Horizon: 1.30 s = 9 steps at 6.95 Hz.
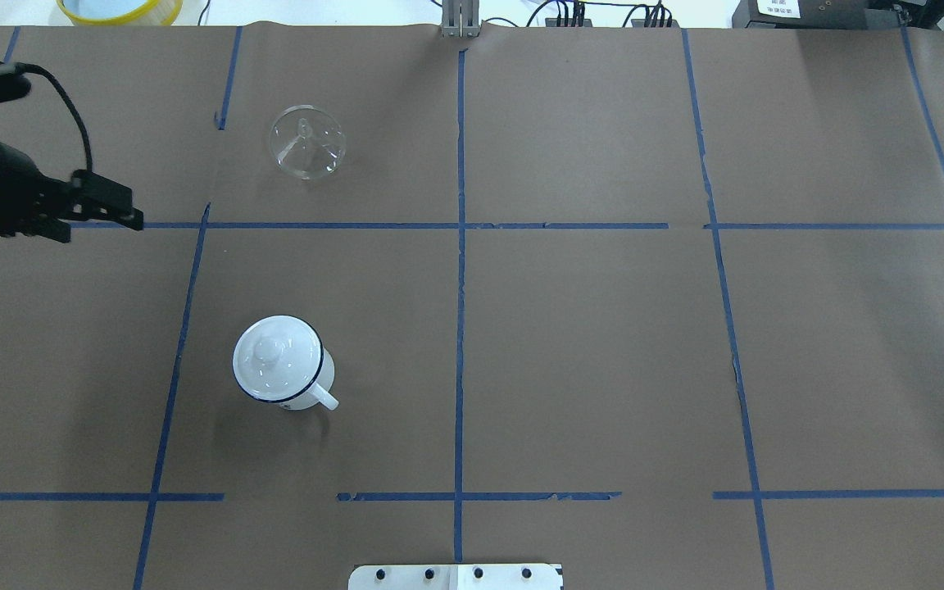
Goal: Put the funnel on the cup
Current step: 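Move the left gripper down over the white funnel in the mug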
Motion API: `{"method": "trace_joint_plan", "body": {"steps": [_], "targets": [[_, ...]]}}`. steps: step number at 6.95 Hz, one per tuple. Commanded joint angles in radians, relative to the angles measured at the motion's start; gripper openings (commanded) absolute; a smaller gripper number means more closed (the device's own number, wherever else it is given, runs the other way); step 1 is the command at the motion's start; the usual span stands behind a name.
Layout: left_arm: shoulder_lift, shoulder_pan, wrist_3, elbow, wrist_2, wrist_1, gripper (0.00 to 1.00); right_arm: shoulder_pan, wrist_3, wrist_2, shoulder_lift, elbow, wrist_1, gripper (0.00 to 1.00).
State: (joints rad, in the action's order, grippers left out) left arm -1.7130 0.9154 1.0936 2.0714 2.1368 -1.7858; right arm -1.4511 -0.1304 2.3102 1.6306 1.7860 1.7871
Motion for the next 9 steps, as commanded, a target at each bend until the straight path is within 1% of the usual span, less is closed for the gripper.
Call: {"method": "trace_joint_plan", "body": {"steps": [1,2,3,4,7,8,9], "targets": [[-0.019,-0.201,0.161,0.024,-0.166,0.038,1.0,0.0,0.0,0.0,0.0,0.001,0.002,1.0],[-0.105,-0.226,0.164,0.024,-0.176,0.171,1.0,0.0,0.0,0.0,0.0,0.001,0.0,1.0],[-0.199,-0.265,0.179,0.019,-0.217,0.294,1.0,0.0,0.0,0.0,0.0,0.0,0.0,1.0],[-0.221,-0.315,0.243,0.013,-0.253,0.305,1.0,0.0,0.0,0.0,0.0,0.0,0.0,1.0],[-0.217,-0.348,0.255,0.015,-0.259,0.302,0.99,0.0,0.0,0.0,0.0,0.001,0.0,1.0],[-0.217,-0.358,0.27,0.01,-0.259,0.302,0.93,0.0,0.0,0.0,0.0,0.0,0.0,1.0],[-0.218,-0.366,0.276,0.006,-0.259,0.301,0.9,0.0,0.0,0.0,0.0,0.0,0.0,1.0]]}}
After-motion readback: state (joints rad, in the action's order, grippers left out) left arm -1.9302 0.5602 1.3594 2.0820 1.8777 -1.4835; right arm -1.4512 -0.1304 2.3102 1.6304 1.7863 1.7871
